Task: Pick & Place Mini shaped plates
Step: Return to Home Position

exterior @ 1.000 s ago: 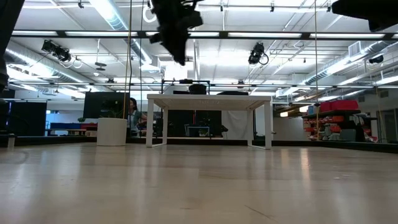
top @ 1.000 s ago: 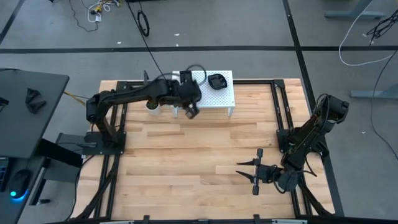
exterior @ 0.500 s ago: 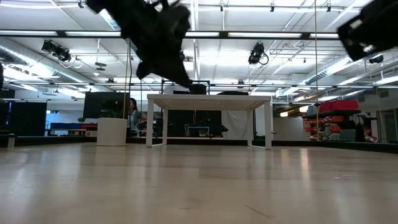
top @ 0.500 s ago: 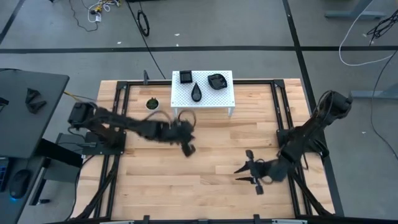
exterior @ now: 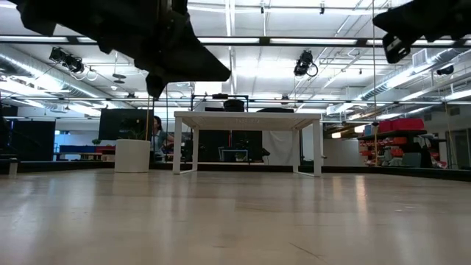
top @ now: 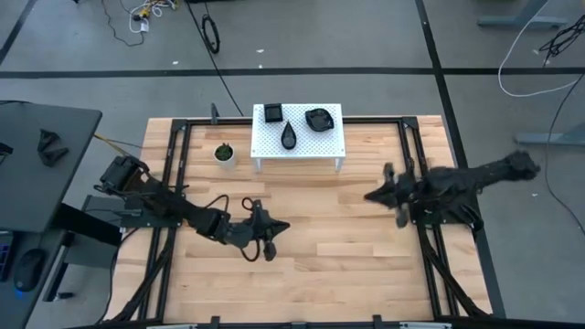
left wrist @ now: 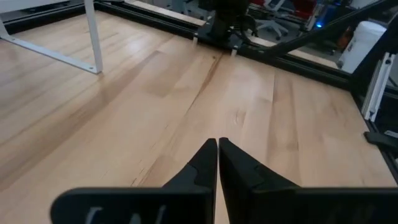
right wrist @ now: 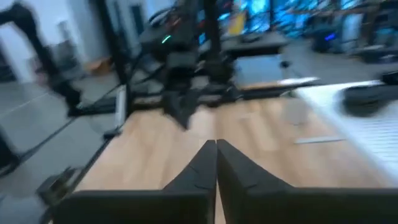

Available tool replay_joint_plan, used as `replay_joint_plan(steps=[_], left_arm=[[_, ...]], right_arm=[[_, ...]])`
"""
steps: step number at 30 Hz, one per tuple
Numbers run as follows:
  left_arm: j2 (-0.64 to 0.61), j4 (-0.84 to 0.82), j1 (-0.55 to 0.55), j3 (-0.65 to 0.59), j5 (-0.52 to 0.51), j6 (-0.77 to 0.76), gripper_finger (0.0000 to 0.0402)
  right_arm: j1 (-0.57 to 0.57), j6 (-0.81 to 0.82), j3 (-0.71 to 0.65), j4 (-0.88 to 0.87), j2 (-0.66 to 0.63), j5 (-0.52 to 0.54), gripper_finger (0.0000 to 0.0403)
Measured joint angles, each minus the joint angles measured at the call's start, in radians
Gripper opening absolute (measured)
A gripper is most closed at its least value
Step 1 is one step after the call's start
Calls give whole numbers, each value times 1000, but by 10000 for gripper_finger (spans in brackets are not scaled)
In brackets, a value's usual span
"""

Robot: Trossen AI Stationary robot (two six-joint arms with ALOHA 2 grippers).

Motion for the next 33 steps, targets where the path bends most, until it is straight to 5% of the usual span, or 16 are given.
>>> replay_joint_plan(steps=[6, 10, 17, 21, 27, 33], left_arm=[[0, 6, 14, 1, -1, 0, 21], [0, 6, 31, 1, 0, -1, 21], [0, 22, 67, 2, 1, 2, 21], [-7, 73, 69, -3, -9, 136, 21], [-164, 145, 99, -157, 7, 208, 11], [-461, 194, 146, -384, 70, 169, 6]], right_arm=[[-201, 12, 0, -196, -277, -162, 5], [-261, 25, -40, -141, -370, -176, 4], [-280, 16, -242, 134, -379, -158, 3], [-280, -2, -302, 141, -383, -158, 2], [-280, -23, -300, 31, -380, -156, 4], [-279, -42, -300, 33, -366, -156, 18]])
